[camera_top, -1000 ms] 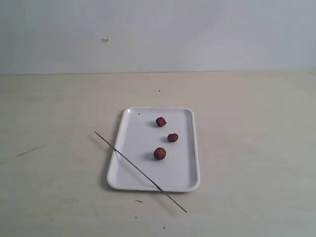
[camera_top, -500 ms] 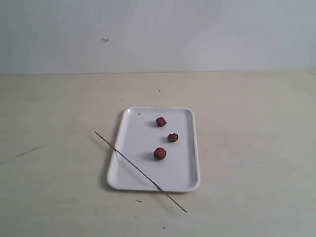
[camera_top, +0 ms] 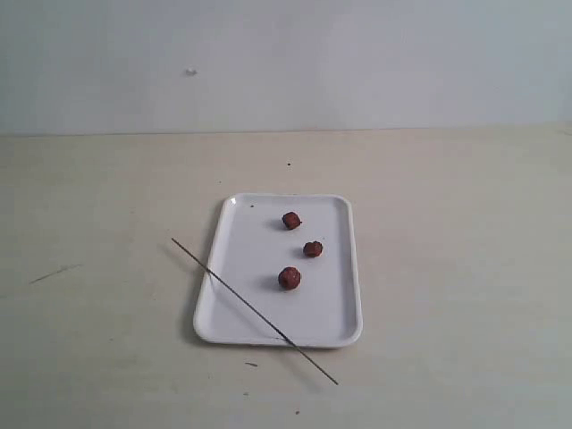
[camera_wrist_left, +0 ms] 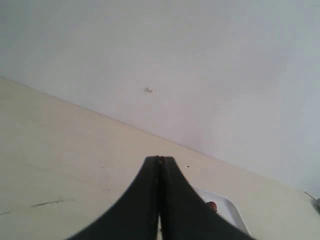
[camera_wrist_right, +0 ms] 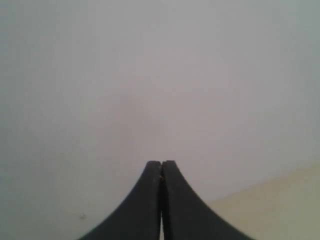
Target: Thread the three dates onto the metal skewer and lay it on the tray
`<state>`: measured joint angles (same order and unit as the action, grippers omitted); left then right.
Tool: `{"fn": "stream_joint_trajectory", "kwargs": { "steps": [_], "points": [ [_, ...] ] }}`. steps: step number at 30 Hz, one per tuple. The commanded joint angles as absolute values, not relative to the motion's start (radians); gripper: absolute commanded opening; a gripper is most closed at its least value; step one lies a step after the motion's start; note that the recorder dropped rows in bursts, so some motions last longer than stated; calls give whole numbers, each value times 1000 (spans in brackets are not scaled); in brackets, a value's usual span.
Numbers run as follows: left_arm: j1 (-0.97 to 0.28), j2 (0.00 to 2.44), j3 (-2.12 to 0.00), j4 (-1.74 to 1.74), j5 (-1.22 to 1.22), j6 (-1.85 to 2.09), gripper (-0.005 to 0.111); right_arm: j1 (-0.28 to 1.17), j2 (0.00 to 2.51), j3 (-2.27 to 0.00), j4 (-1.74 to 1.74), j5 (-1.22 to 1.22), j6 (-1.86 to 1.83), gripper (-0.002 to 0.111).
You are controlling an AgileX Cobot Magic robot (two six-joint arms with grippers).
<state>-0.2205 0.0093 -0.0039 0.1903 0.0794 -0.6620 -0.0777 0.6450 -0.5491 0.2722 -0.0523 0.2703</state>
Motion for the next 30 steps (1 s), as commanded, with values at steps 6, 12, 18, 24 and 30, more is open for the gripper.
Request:
{"fn": "stream_joint_trajectory", "kwargs": {
  "steps": [6,12,18,24,30],
  "points": [
    [-218,5,0,183,81,-659,0,-82,1149,-967,185,504,-68,0],
    [-218,5,0,183,81,-659,0,-82,1353,-1097,216,625,-95,0],
    [-218,5,0,183,81,-659,0,-82,1516,-1149,426,769,-267,3],
    [-218,5,0,183,81,-659,0,80,1695,-1151,345,894,-269,17],
    [-218,5,0,183,81,-659,0,290,1836,-1238,247,949,-267,34]
  ]
}}
